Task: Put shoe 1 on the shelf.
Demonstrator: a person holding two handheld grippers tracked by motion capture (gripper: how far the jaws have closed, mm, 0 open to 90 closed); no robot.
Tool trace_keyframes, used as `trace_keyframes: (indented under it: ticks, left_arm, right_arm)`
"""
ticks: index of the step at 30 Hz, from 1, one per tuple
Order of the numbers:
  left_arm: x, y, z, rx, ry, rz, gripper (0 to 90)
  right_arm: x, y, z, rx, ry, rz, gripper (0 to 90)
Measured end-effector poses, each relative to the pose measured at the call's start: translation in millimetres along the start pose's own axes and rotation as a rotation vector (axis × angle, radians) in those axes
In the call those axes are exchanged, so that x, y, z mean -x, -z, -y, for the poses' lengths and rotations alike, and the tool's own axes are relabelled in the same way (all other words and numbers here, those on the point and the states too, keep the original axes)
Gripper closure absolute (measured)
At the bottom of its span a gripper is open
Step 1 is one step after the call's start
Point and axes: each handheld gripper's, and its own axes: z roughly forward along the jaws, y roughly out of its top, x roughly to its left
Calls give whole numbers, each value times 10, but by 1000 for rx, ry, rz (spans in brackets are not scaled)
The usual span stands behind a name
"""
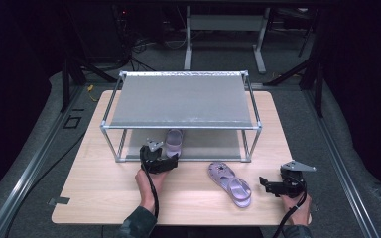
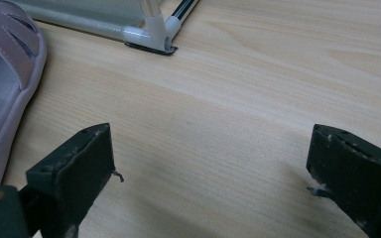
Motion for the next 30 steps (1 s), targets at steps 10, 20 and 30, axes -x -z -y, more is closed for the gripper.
trace_keyframes:
  ticks: [10,20,30]
  left_arm:
    - [-160,377,148,-12,-57,-12,64]
    - [-478,767,408,-28,-56,-49,0]
    - [-725,837,499,-79,-89,-84,0]
  right_arm:
    - [-9,0,-1,-8,4,-2,42]
    - [-15,7,-1,1,0,12,37]
    - [-192,222,-39,19,-10,-33,6]
